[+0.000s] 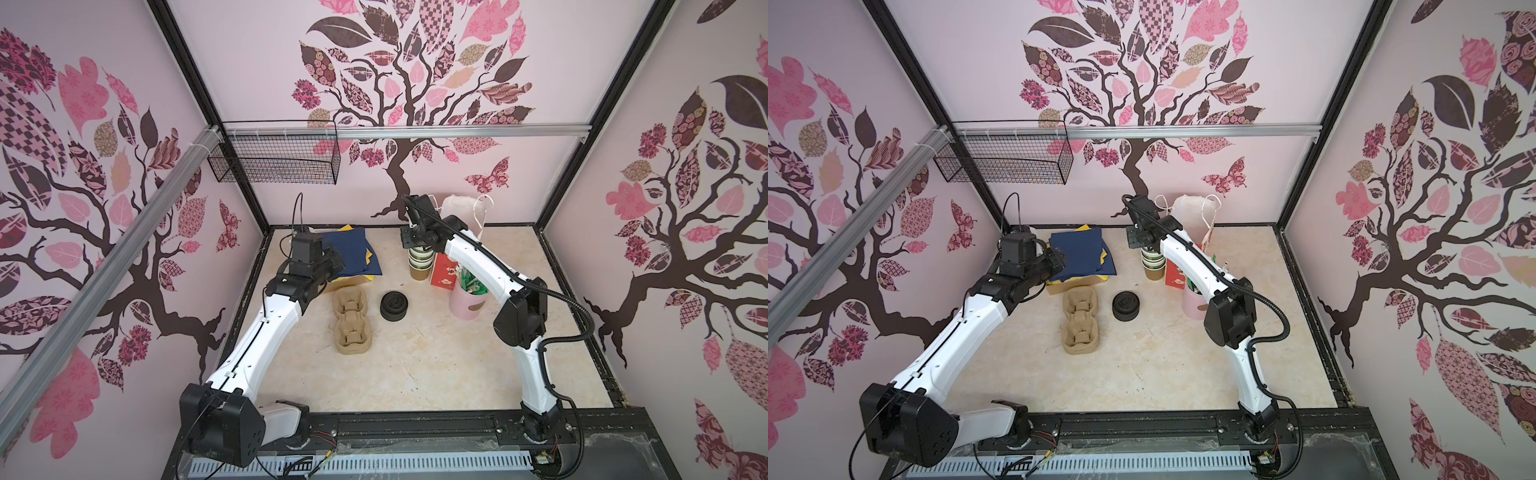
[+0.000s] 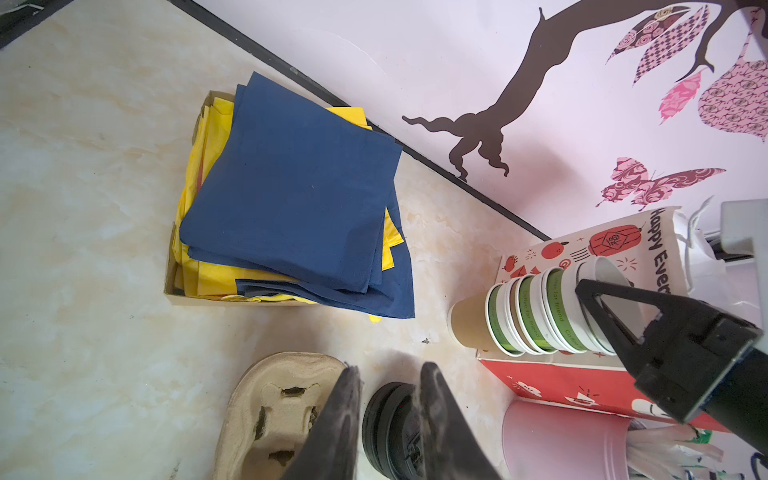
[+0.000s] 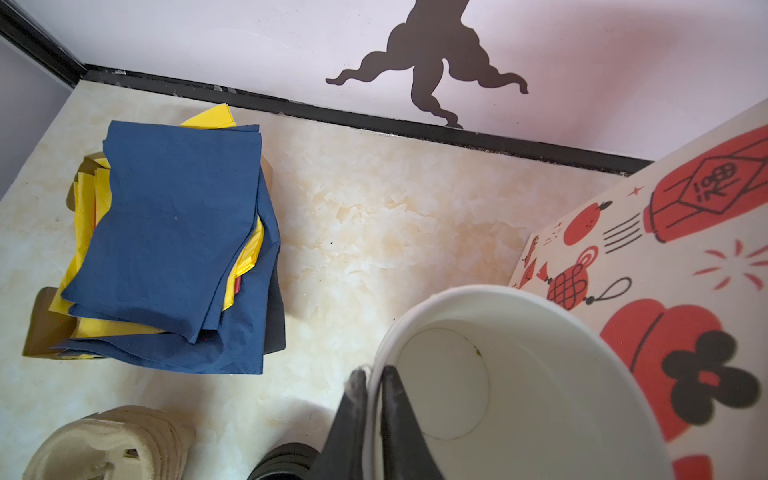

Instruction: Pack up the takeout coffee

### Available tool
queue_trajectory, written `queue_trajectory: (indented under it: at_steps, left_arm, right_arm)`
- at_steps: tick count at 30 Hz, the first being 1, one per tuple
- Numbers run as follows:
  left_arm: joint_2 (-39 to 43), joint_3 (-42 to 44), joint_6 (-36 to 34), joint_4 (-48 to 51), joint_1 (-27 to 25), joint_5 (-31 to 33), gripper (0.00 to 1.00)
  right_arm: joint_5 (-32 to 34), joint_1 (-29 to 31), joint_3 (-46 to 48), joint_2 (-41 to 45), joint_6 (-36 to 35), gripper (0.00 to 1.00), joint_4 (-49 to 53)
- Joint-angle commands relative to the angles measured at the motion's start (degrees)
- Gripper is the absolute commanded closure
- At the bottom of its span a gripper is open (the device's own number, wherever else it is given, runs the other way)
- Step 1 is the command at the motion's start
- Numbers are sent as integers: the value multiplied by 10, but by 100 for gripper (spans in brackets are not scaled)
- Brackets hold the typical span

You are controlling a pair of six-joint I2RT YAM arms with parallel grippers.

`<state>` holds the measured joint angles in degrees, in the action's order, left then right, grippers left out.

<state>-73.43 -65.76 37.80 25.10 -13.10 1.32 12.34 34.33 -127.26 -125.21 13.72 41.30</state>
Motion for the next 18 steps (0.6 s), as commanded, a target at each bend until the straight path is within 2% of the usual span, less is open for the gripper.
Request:
queue_trajectory:
  at_steps: [1, 7, 18]
  left_arm:
    - [11, 2, 2, 2, 2, 9, 72]
    - [14, 3, 2, 4, 1, 13, 72]
    - [15, 7, 6, 4, 2, 14, 72]
  right_arm:
    - [4, 2, -28, -12, 4, 93, 12]
    - [-25, 2, -25, 2, 7, 100, 19]
    - [-107, 16, 4, 30, -13, 100, 21]
